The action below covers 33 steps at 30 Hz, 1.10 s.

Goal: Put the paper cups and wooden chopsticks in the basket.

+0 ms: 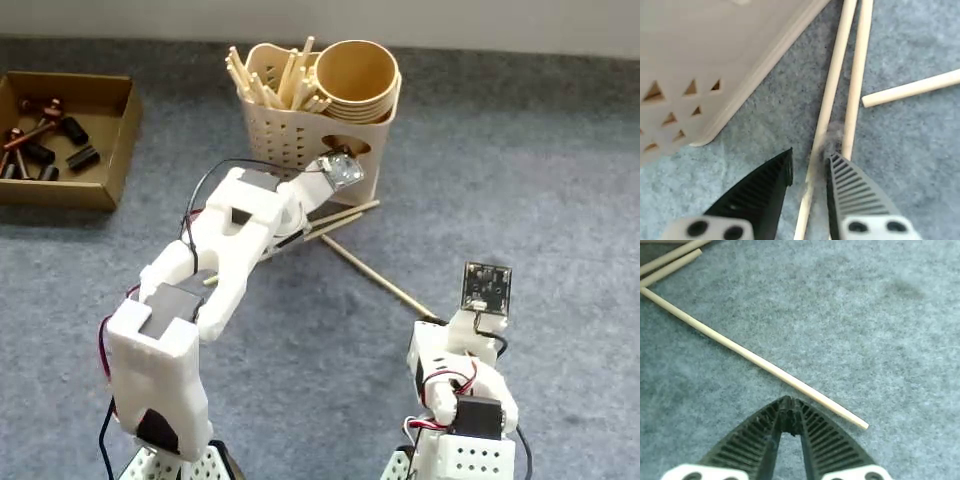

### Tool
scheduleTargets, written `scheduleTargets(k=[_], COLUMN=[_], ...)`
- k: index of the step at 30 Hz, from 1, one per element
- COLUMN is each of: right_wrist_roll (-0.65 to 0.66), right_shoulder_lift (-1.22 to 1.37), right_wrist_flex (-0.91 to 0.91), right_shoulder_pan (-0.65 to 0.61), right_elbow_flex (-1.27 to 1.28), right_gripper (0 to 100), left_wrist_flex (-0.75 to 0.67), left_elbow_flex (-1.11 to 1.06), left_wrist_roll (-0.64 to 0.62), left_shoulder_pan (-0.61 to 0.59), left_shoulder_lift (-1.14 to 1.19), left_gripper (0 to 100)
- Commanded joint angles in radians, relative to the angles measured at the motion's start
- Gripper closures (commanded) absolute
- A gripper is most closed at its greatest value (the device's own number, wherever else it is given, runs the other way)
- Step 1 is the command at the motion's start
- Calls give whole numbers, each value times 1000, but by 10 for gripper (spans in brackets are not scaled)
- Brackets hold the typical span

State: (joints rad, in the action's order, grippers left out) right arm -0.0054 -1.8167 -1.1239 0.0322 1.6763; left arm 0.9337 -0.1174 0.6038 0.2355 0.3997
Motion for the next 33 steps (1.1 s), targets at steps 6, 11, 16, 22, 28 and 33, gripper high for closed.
scheduleTargets(k=[6, 11, 16, 22, 28, 33], right_wrist_roll=[9, 9, 9, 9, 9, 9], right_shoulder_lift=[4, 4, 4, 4, 4, 4], right_wrist_flex=[15, 15, 15, 15, 15, 15], right_shoulder_pan=[10, 10, 10, 10, 10, 10], right_elbow_flex=[101, 101, 101, 101, 101, 101], right_gripper=[993, 993, 993, 993, 993, 993], left_wrist_flex=[68, 101, 126, 61, -64, -143], left_elbow_flex=[47, 50, 2, -170, -337, -423], left_wrist_roll=[6, 6, 8, 8, 8, 2], left_shoulder_pan=[1, 2, 24, 44, 44, 44], left_shoulder_lift=[-2, -5, -82, -252, -412, -493], left_gripper=[974, 995, 995, 995, 995, 995])
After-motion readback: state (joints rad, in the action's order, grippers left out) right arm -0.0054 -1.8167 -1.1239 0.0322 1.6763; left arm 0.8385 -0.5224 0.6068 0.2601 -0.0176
